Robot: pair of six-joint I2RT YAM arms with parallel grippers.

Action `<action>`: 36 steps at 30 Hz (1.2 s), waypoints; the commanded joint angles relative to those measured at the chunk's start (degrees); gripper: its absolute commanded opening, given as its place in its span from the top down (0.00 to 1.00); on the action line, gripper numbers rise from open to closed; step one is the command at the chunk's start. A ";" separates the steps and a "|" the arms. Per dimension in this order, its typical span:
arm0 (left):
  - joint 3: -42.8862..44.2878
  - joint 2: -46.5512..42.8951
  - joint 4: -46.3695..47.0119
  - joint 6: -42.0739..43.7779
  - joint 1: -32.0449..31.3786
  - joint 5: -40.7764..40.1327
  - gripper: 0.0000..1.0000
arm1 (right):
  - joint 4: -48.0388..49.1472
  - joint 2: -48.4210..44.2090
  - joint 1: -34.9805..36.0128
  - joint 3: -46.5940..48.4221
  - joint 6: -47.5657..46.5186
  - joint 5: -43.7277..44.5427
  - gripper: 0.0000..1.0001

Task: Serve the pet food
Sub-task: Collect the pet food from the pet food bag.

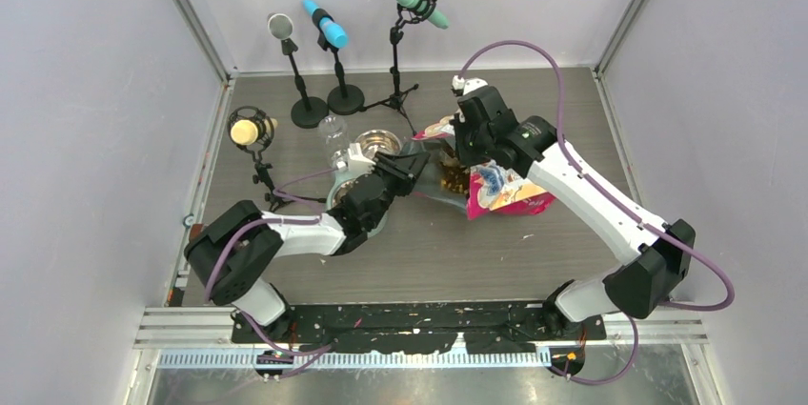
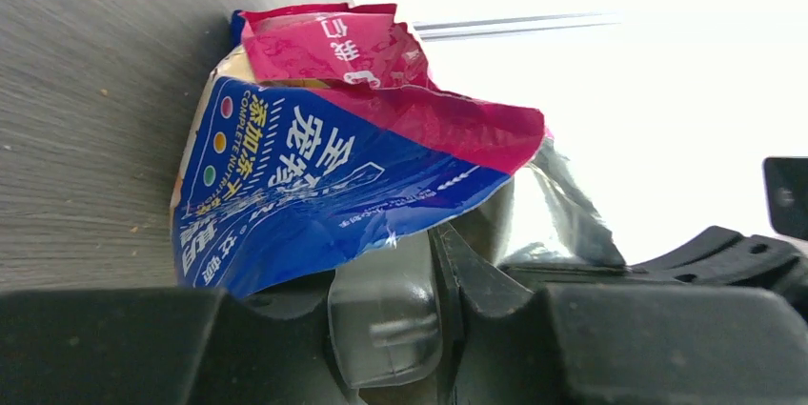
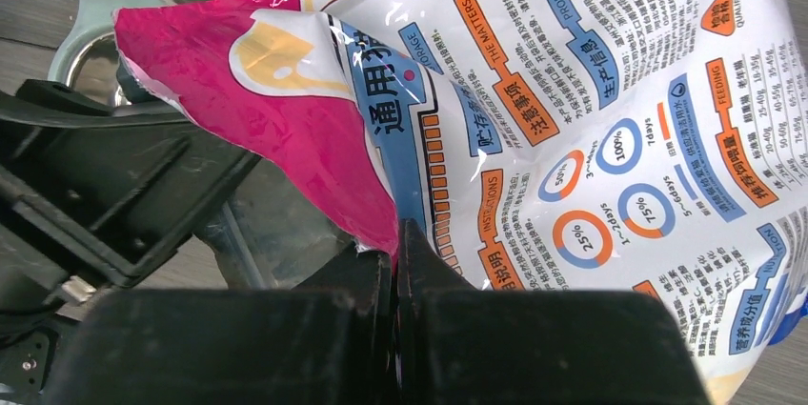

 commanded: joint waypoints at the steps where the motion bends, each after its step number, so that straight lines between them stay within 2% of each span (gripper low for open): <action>1: -0.99 -4.20 4.84 -2.01 1.27 2.60 1.00 | -0.24 -4.10 -2.32 0.91 -1.02 0.85 0.95; 15: -2.82 -21.00 -20.83 3.32 1.70 7.69 1.00 | 2.86 -8.57 -7.57 -2.29 -0.30 -2.65 0.95; 19: -3.78 -25.29 -24.88 2.60 1.90 8.27 1.00 | 4.04 -9.55 -8.22 -3.41 -0.23 -4.38 0.95; 23: -2.97 -28.61 -32.28 -0.77 3.94 13.08 1.00 | 4.46 -9.96 -8.57 -3.84 0.49 -4.94 0.95; 27: -1.34 -32.89 -43.34 -0.97 4.34 14.13 1.00 | 4.34 -10.37 -8.81 -3.57 1.57 -4.52 0.95; 36: 2.82 -33.56 -46.83 4.07 7.95 20.37 1.00 | 5.64 -10.86 -8.91 -4.32 1.50 -8.38 0.95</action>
